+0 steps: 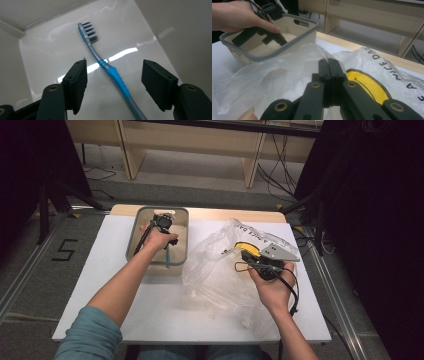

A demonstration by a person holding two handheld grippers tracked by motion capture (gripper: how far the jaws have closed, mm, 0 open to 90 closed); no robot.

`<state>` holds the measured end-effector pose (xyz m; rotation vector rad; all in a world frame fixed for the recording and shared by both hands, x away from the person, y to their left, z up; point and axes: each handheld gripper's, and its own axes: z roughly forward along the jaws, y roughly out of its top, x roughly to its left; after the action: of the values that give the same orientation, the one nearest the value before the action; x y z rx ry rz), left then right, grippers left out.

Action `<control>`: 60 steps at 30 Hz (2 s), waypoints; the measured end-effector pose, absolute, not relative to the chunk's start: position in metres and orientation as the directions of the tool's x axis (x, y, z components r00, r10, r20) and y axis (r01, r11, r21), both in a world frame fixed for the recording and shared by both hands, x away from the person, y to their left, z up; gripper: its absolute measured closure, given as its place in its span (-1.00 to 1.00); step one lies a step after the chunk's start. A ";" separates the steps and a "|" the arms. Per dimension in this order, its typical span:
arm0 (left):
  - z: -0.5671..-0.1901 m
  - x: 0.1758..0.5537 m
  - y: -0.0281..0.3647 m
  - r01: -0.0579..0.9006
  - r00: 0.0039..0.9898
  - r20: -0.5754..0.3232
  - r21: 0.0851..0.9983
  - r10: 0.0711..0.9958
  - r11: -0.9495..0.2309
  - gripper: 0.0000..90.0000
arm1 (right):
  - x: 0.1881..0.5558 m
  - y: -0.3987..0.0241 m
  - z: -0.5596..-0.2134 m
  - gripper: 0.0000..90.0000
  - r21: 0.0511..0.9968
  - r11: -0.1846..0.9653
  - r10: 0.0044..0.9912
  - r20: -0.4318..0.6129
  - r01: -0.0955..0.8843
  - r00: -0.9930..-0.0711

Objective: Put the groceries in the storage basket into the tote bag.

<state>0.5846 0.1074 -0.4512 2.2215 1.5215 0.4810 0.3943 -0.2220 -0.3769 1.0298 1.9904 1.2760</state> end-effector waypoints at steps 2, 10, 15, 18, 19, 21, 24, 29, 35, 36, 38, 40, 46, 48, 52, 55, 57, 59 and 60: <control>-0.454 0.586 0.107 0.802 0.348 0.048 0.501 0.936 -0.324 -0.13 | 0.395 -0.222 -0.378 1.00 0.917 0.254 0.834 -0.046 0.307 -0.550; -0.458 0.588 0.110 0.821 0.327 0.037 0.484 0.944 -0.303 -0.01 | 0.395 -0.222 -0.378 1.00 0.917 0.253 0.833 -0.045 0.307 -0.552; -0.462 0.589 0.113 0.837 0.316 0.025 0.463 0.948 -0.291 0.02 | 0.395 -0.222 -0.378 1.00 0.917 0.255 0.831 -0.046 0.307 -0.554; -0.462 0.590 0.114 0.839 0.314 0.014 0.465 0.949 -0.284 0.06 | 0.395 -0.222 -0.377 1.00 0.917 0.255 0.831 -0.046 0.305 -0.554; -0.462 0.590 0.114 0.839 0.315 0.009 0.464 0.949 -0.283 0.08 | 0.395 -0.222 -0.377 1.00 0.916 0.255 0.832 -0.045 0.308 -0.553; -0.462 0.591 0.115 0.841 0.317 -0.003 0.463 0.949 -0.279 0.10 | 0.395 -0.222 -0.377 1.00 0.917 0.256 0.831 -0.047 0.306 -0.554; -0.462 0.591 0.117 0.843 0.318 -0.009 0.460 0.948 -0.278 0.17 | 0.395 -0.222 -0.376 1.00 0.918 0.252 0.829 -0.041 0.307 -0.558; -0.462 0.591 0.119 0.844 0.321 -0.013 0.458 0.947 -0.280 0.28 | 0.394 -0.222 -0.376 1.00 0.919 0.251 0.829 -0.043 0.302 -0.558; -0.461 0.591 0.121 0.848 0.320 -0.013 0.450 0.947 -0.280 0.47 | 0.394 -0.222 -0.376 1.00 0.919 0.252 0.829 -0.043 0.302 -0.558; -0.461 0.591 0.121 0.848 0.320 -0.012 0.449 0.947 -0.281 0.48 | 0.394 -0.222 -0.376 1.00 0.920 0.251 0.829 -0.043 0.302 -0.557; -0.461 0.591 0.121 0.850 0.320 -0.011 0.446 0.947 -0.282 0.53 | 0.394 -0.222 -0.376 1.00 0.918 0.252 0.828 -0.042 0.305 -0.559; -0.461 0.590 0.122 0.852 0.318 -0.015 0.442 0.948 -0.279 0.59 | 0.394 -0.221 -0.376 1.00 0.918 0.253 0.829 -0.042 0.306 -0.558; -0.460 0.591 0.125 0.863 0.304 -0.021 0.430 0.952 -0.266 0.74 | 0.394 -0.221 -0.377 1.00 0.917 0.256 0.829 -0.046 0.305 -0.558; -0.460 0.590 0.125 0.863 0.303 -0.019 0.429 0.953 -0.266 0.75 | 0.394 -0.222 -0.376 1.00 0.917 0.257 0.828 -0.046 0.305 -0.559; -0.460 0.590 0.123 0.858 0.317 0.001 0.426 0.949 -0.287 0.77 | 0.395 -0.222 -0.377 1.00 0.917 0.257 0.828 -0.046 0.305 -0.558; -0.459 0.590 0.123 0.863 0.319 -0.004 0.415 0.948 -0.288 0.78 | 0.395 -0.222 -0.377 1.00 0.917 0.258 0.827 -0.047 0.304 -0.560; -0.459 0.589 0.123 0.861 0.326 0.003 0.412 0.945 -0.298 0.78 | 0.395 -0.222 -0.377 1.00 0.917 0.257 0.827 -0.046 0.305 -0.560; -0.458 0.589 0.122 0.861 0.332 0.014 0.404 0.943 -0.309 0.79 | 0.395 -0.222 -0.378 1.00 0.918 0.255 0.828 -0.044 0.305 -0.560; -0.458 0.589 0.121 0.861 0.331 0.018 0.402 0.943 -0.310 0.79 | 0.395 -0.222 -0.377 1.00 0.918 0.255 0.828 -0.044 0.305 -0.560</control>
<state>0.5886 0.1211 -0.4583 2.2812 1.6103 0.3596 0.3949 -0.2219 -0.3775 1.0244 1.9984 1.2832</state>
